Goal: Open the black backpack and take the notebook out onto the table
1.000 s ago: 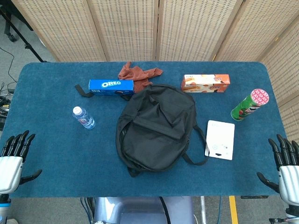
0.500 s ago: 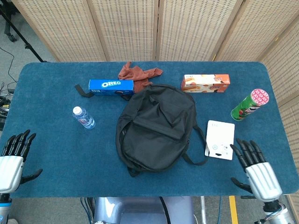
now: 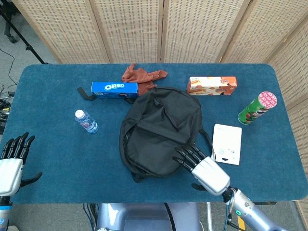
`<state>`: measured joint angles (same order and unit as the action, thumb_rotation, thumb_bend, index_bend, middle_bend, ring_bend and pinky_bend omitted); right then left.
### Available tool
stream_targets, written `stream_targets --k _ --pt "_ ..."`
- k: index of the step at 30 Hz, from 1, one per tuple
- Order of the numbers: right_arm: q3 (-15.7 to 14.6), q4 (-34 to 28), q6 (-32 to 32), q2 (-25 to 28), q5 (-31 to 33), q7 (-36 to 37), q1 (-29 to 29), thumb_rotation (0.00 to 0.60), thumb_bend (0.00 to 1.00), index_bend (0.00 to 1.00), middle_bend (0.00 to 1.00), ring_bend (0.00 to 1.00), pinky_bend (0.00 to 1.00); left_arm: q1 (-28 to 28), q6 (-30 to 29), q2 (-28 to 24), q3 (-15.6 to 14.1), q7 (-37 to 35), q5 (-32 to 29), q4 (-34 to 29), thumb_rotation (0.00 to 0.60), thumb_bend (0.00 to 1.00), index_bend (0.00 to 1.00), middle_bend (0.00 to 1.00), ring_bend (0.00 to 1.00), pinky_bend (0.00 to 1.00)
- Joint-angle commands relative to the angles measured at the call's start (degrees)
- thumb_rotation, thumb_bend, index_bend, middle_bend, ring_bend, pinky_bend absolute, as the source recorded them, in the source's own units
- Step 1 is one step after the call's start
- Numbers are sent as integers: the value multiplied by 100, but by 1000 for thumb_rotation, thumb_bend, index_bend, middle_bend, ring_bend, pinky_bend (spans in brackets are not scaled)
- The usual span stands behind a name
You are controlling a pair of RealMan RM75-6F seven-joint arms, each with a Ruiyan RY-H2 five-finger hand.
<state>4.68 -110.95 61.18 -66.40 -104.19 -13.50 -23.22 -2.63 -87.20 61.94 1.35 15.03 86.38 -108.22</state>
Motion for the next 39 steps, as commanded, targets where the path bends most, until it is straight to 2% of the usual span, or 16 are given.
stream_targets --k 1,6,13,15,17,18,24,28,32,39 --pt "331 -88 -641 -451 731 -487 -402 600 0 133 0 0 0 -18 36 2 20 -5 -48 11 600 76 0 0 0 0" --pt "387 -10 -962 -720 1174 -909 -632 600 0 159 0 0 5 -41 77 -5 48 -25 -124 21 600 77 0 0 0 0" --pt "300 61 -1123 -1042 1543 -1408 -788 600 0 165 11 0 12 -63 116 -22 84 -71 -216 33 600 78 0 0 0 0" --pt "294 118 -1129 -1155 1622 -1516 -824 600 48 165 26 0 24 -66 119 -28 90 -82 -229 32 600 78 0 0 0 0" --pt "307 214 -1136 -1315 1725 -1628 -883 600 155 165 46 0 37 -66 119 -36 93 -100 -237 24 600 78 0 0 0 0" --pt "309 261 -1136 -1380 1738 -1658 -911 600 179 165 48 0 37 -65 116 -41 94 -111 -239 19 600 78 0 0 0 0" --pt "291 544 -1098 -1720 1911 -1855 -1025 600 222 165 58 0 49 -70 128 -64 93 -142 -252 17 600 80 0 0 0 0" --pt "314 609 -1008 -1864 2067 -1950 -1064 600 341 169 95 0 121 -74 130 -64 93 -141 -256 19 600 83 0 0 0 0" --pt "328 630 -946 -1919 2170 -1972 -1090 600 438 216 137 0 172 -71 119 -72 100 -160 -267 15 600 87 0 0 0 0" --pt "359 607 -793 -1989 2330 -2034 -1144 600 517 273 180 17 206 -69 109 -95 107 -209 -275 15 600 94 0 0 0 0"
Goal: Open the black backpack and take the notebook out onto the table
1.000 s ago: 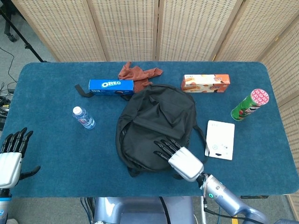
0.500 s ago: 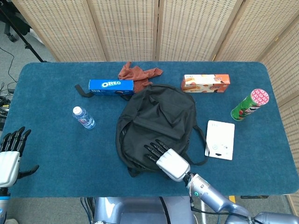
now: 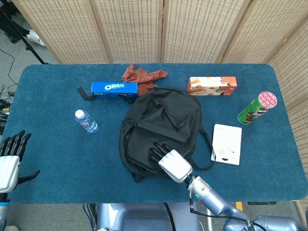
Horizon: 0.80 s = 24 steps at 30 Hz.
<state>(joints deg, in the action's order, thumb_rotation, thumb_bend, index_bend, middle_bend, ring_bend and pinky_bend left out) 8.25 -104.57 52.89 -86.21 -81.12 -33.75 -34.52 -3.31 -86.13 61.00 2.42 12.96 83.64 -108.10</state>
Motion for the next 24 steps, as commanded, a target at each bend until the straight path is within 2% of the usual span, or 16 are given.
stream_targets --k 1,6,11,14,18,24 --pt "2 -35 52 -9 31 -27 -22 600 517 281 189 28 219 -5 9 -2 -1 -4 -2 4 600 95 0 0 0 0" --pt "91 100 207 -168 148 -117 -81 600 517 394 240 112 332 -11 24 6 -23 10 29 5 600 95 0 0 0 0" --pt "206 197 452 -376 182 157 -85 600 544 561 406 294 480 -22 35 8 -35 -23 68 20 600 98 0 0 0 0" --pt "264 274 642 -467 87 333 -79 600 548 628 492 388 542 -74 107 27 -63 -75 171 68 600 99 0 0 0 0" --pt "424 364 864 -622 118 671 -72 600 551 658 544 432 566 -258 300 102 -112 -338 524 289 600 103 0 0 0 0" --pt "875 209 836 -799 997 1003 -146 600 555 665 552 439 574 -718 772 291 -239 -978 1243 682 600 111 0 0 0 0"
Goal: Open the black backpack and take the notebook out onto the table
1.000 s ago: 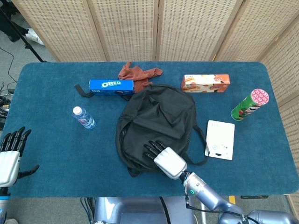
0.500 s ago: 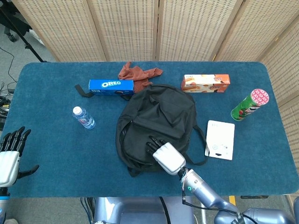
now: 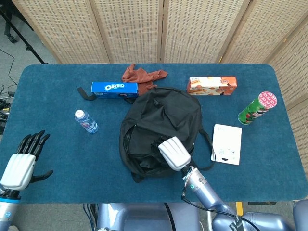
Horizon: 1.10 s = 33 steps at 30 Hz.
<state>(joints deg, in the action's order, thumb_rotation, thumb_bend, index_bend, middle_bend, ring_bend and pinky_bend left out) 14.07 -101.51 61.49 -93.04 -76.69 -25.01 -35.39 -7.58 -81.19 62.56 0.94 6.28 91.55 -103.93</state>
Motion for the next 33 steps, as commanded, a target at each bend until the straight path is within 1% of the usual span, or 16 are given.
stream_targets --k 1,2,7,11,16,23,29,33 --pt "367 -115 -36 -131 705 112 -88 600 556 668 556 443 577 -351 319 171 -102 -368 548 319 600 113 0 0 0 0" --pt "480 -133 -35 -163 927 81 -131 600 556 671 560 446 580 -474 381 250 -109 -456 743 400 600 115 0 0 0 0" --pt "868 -191 60 -283 1672 -131 -321 600 556 675 565 449 582 -928 636 559 -104 -825 1253 701 600 122 27 0 0 0" --pt "1240 -431 128 -287 2498 -346 -525 600 554 676 565 450 590 -1273 863 899 -75 -1100 1436 959 600 130 35 0 0 0" --pt "1625 -772 317 -190 3572 -602 -751 600 559 676 565 449 591 -1539 1062 1251 -79 -1175 1514 1122 600 139 37 0 0 0" --pt "1940 -838 379 -24 4522 -656 -1038 600 566 676 565 449 591 -1850 1316 1708 -76 -1201 1531 1274 600 146 39 0 0 0" --pt "2120 -655 374 94 5011 -626 -1290 600 567 676 565 450 591 -2049 1476 2067 -62 -1175 1461 1319 600 152 40 0 0 0" --pt "2197 -677 335 215 5261 -573 -1393 600 568 676 565 449 591 -2198 1638 2259 -5 -1166 1336 1337 600 154 40 0 0 0"
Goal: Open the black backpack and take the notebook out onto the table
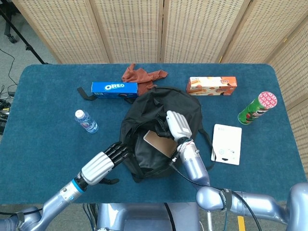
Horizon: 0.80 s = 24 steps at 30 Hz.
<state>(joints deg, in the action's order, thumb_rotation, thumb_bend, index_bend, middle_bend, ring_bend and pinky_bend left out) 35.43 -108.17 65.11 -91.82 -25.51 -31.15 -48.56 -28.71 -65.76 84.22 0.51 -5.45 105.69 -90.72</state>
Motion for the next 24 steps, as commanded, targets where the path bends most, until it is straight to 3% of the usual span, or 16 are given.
stream_targets --k 1,11,16,24 --pt "63 -36 -35 129 181 52 -89 600 568 676 565 449 591 -122 151 133 59 16 -126 29 600 154 40 0 0 0" --pt "-130 -312 39 504 346 78 -270 600 569 676 566 450 591 -651 794 773 391 -206 -842 401 600 211 40 0 0 0" --pt "-257 -425 125 719 429 99 -315 600 569 676 566 449 591 -914 1078 917 620 -643 -1292 539 600 354 40 0 0 0" --pt "-352 -577 147 908 455 250 -402 600 568 676 566 449 591 -1233 1346 1208 739 -375 -1593 829 600 302 40 0 0 0"
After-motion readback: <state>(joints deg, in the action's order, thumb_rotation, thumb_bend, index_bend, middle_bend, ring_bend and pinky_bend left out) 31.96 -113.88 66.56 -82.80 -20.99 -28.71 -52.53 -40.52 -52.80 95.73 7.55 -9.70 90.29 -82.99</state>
